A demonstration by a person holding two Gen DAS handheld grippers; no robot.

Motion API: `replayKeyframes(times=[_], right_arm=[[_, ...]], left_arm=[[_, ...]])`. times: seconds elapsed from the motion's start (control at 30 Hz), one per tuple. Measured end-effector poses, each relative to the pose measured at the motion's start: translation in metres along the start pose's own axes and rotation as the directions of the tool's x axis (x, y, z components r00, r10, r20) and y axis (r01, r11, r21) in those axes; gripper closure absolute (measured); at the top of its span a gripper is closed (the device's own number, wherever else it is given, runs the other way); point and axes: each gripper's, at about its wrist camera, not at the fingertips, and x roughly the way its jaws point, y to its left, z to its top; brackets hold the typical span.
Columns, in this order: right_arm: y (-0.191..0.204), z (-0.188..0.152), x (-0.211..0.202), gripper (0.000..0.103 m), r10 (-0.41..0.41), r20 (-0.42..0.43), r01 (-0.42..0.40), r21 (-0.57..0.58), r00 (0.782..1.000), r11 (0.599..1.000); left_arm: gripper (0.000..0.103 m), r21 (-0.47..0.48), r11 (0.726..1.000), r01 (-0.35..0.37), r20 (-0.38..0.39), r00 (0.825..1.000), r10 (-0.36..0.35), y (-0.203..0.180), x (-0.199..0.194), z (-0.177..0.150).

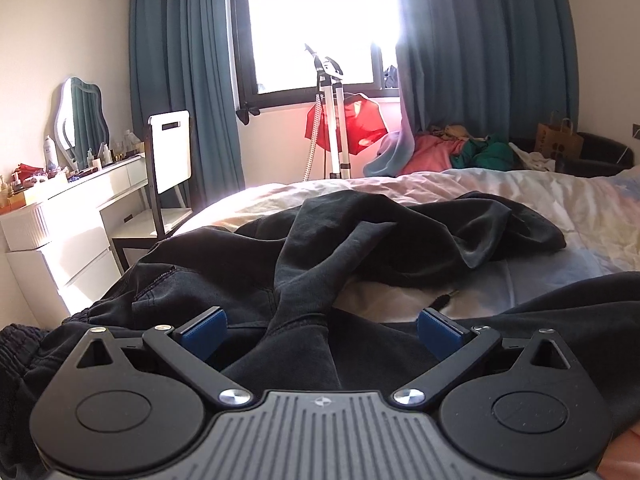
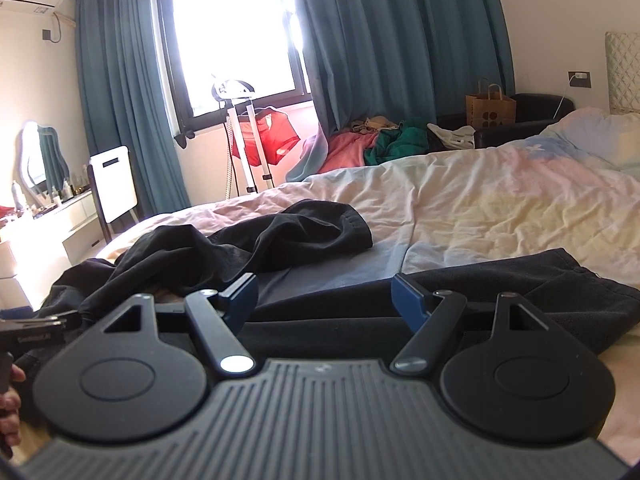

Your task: Fold clothes

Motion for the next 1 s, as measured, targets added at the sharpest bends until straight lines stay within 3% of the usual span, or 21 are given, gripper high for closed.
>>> replayKeyframes(times=[0.27,0.6,0.73,0.8,0.93,1.0], right_arm=[[0.003,-0.004,0.021,0.028,-0.02,-0.042,0.019,-0.012,0.999,1.0],[-0.014,-0.006,0.064,0.028,-0.086,-0.083,0.091,0.066,0.993,0.994],[-0.028,-0.009,0.084,0.028,-0.112,-0.104,0.124,0.116,0.988,0.986],[-0.033,-0.011,0.092,0.028,-0.123,-0.112,0.138,0.135,0.986,0.981],[-0.043,-0.013,0.104,0.028,-0.145,-0.12,0.165,0.172,0.982,0.971],[-0.049,-0.013,0.105,0.028,-0.166,-0.111,0.185,0.188,0.98,0.965]], left_arm=[[0.001,0.083,0.995,-0.049,0.024,0.999,0.047,0.003,0.067,0.048],[0.001,0.009,1.0,0.018,0.026,1.0,-0.018,-0.02,0.163,0.13],[0.005,-0.019,0.995,0.101,0.013,0.995,-0.1,-0.045,0.207,0.147],[0.007,-0.002,0.98,0.197,0.001,0.98,-0.197,-0.067,0.222,0.149],[0.007,0.122,0.917,0.379,-0.006,0.925,-0.381,-0.139,0.221,0.132],[0.008,0.201,0.887,0.417,-0.042,0.908,-0.417,-0.179,0.22,0.121]])
